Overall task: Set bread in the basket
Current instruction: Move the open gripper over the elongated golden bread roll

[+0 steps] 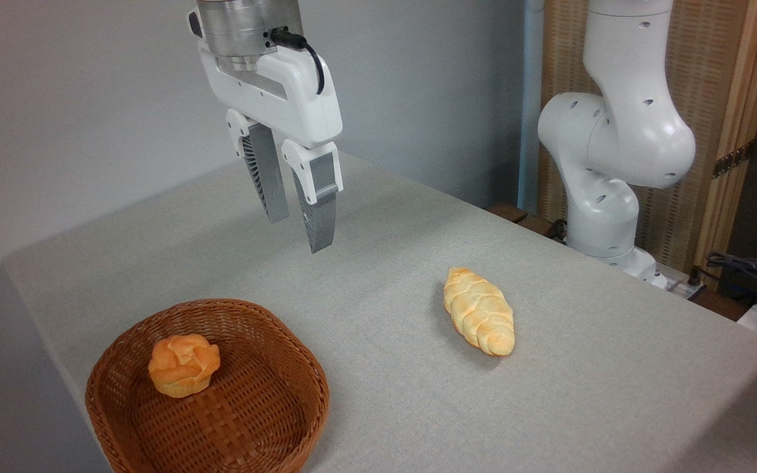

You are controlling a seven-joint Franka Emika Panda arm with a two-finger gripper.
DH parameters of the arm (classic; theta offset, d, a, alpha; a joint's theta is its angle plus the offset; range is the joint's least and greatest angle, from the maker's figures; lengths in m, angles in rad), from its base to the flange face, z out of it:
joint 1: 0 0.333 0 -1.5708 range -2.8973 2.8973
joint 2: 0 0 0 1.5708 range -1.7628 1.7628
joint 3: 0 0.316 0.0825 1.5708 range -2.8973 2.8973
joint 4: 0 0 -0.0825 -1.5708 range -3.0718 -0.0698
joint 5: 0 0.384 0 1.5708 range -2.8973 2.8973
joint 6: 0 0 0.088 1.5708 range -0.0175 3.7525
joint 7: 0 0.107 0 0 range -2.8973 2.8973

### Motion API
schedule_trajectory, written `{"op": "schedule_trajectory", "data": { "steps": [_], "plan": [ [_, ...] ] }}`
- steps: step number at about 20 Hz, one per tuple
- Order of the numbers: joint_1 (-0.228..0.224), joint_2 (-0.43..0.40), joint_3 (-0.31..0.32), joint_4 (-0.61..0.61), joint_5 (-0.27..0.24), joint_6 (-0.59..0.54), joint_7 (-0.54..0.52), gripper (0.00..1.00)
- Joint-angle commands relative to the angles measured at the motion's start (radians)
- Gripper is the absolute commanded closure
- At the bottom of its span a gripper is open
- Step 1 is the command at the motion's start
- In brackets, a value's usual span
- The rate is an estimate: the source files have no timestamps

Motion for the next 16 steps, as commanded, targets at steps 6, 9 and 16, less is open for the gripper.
{"op": "schedule_trajectory", "data": {
  "steps": [6,9,16],
  "plan": [
    [0.0,-0.001,0.005,0.002,-0.001,-0.014,-0.015,0.0],
    [-0.001,-0.012,0.004,-0.016,-0.001,-0.016,-0.021,0.0],
    [0.0,-0.103,0.042,-0.183,0.002,-0.013,-0.182,0.0]
  ]
}}
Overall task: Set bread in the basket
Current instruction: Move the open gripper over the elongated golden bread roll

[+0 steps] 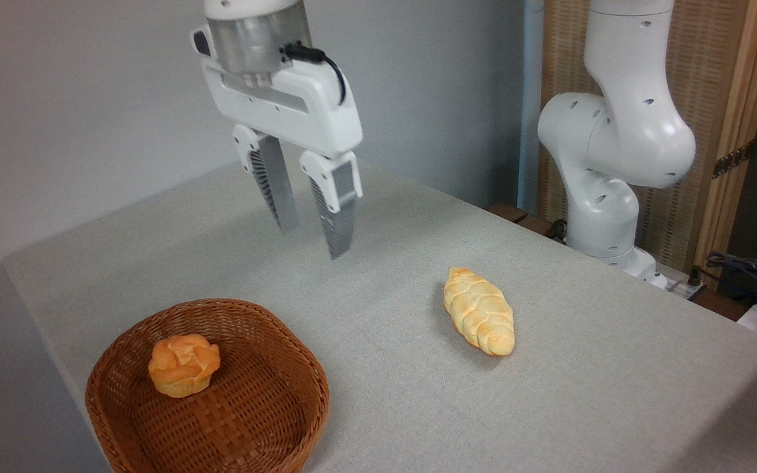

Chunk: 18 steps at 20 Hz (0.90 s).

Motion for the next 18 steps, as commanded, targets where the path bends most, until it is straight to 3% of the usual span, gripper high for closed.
{"op": "schedule_trajectory", "data": {
  "steps": [1,4,7,9,13,18],
  "plan": [
    [-0.002,-0.112,0.03,-0.159,0.002,-0.009,-0.092,0.0],
    [-0.002,-0.157,0.037,-0.241,0.003,-0.009,-0.195,0.0],
    [-0.004,-0.185,0.051,-0.305,0.012,-0.009,-0.466,0.0],
    [-0.004,-0.191,0.053,-0.315,0.014,-0.008,-0.549,0.0],
    [-0.004,-0.267,0.086,-0.412,0.011,0.068,-0.614,0.0],
    [-0.004,-0.392,0.094,-0.592,0.032,0.141,-0.597,0.0]
  ]
}}
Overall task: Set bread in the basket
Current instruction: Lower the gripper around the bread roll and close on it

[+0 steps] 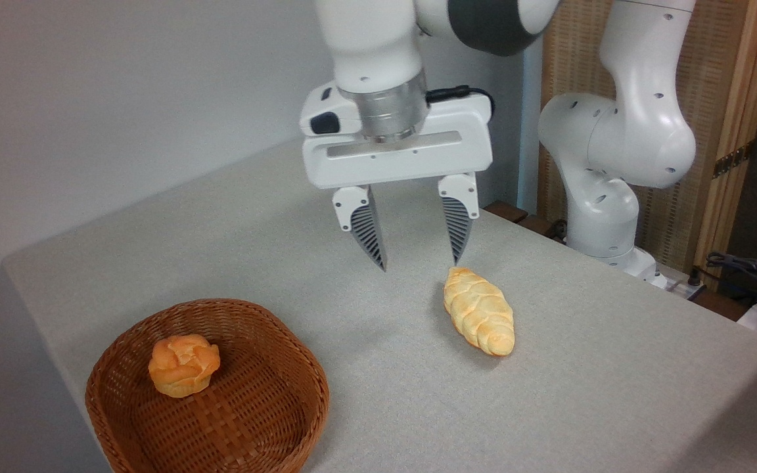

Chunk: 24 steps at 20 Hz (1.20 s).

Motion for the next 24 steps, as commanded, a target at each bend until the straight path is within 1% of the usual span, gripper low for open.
{"op": "schedule_trajectory", "data": {
  "steps": [1,3,5,6,7,8,10,15,24],
  "plan": [
    [-0.008,-0.107,0.011,-0.146,0.067,0.05,-0.007,0.0],
    [-0.008,-0.111,0.011,-0.172,0.083,0.06,-0.007,0.0],
    [-0.008,-0.118,0.012,-0.209,0.084,0.093,-0.006,0.0],
    [-0.008,-0.118,0.011,-0.224,0.101,0.093,-0.004,0.0],
    [-0.008,-0.118,0.011,-0.244,0.132,0.099,-0.003,0.0],
    [-0.008,-0.117,0.011,-0.261,0.141,0.108,-0.001,0.0],
    [-0.008,-0.115,0.011,-0.287,0.141,0.142,0.0,0.0],
    [-0.008,-0.112,0.011,-0.312,0.144,0.146,0.036,0.0],
    [-0.009,-0.109,0.012,-0.351,0.143,0.215,0.034,0.0]
  ]
}}
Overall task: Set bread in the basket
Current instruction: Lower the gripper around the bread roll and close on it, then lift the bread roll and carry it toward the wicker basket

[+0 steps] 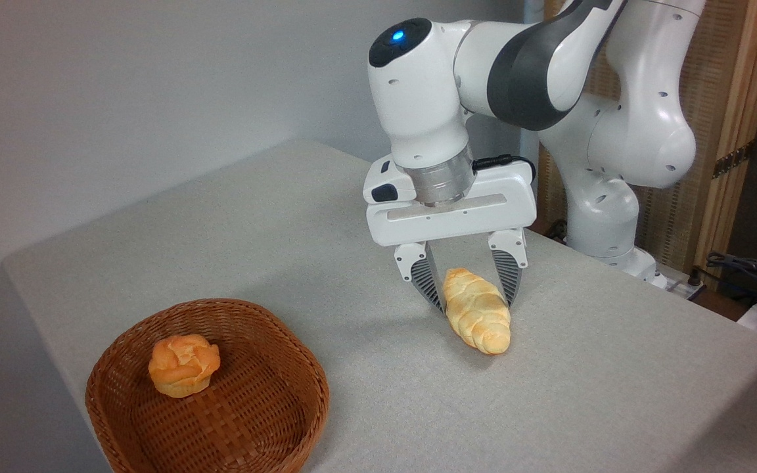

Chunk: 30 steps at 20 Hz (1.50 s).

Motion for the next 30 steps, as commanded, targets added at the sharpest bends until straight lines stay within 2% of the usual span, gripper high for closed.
{"op": "schedule_trajectory", "data": {
  "steps": [1,2,4,7,8,11,19,21,24,27,30],
  "plan": [
    [-0.008,-0.012,0.009,-0.019,0.016,0.04,0.012,0.0],
    [-0.008,-0.012,0.009,-0.019,0.016,0.043,0.014,0.01],
    [-0.01,-0.012,0.009,-0.019,0.016,0.045,0.021,0.13],
    [-0.011,-0.012,0.009,-0.019,0.006,0.045,0.063,0.38],
    [-0.011,-0.012,0.009,-0.018,0.003,0.045,0.066,0.43],
    [-0.011,-0.011,0.009,-0.018,0.003,0.043,0.069,0.5],
    [-0.015,0.003,0.009,-0.01,0.003,0.041,0.095,0.53],
    [-0.015,0.009,0.009,0.026,0.001,0.041,0.139,0.53],
    [-0.033,0.064,-0.029,0.163,0.0,0.031,0.219,0.52],
    [-0.039,0.196,-0.077,0.348,-0.007,0.04,0.342,0.51],
    [-0.039,0.293,-0.077,0.491,-0.008,0.04,0.467,0.5]
  ]
}}
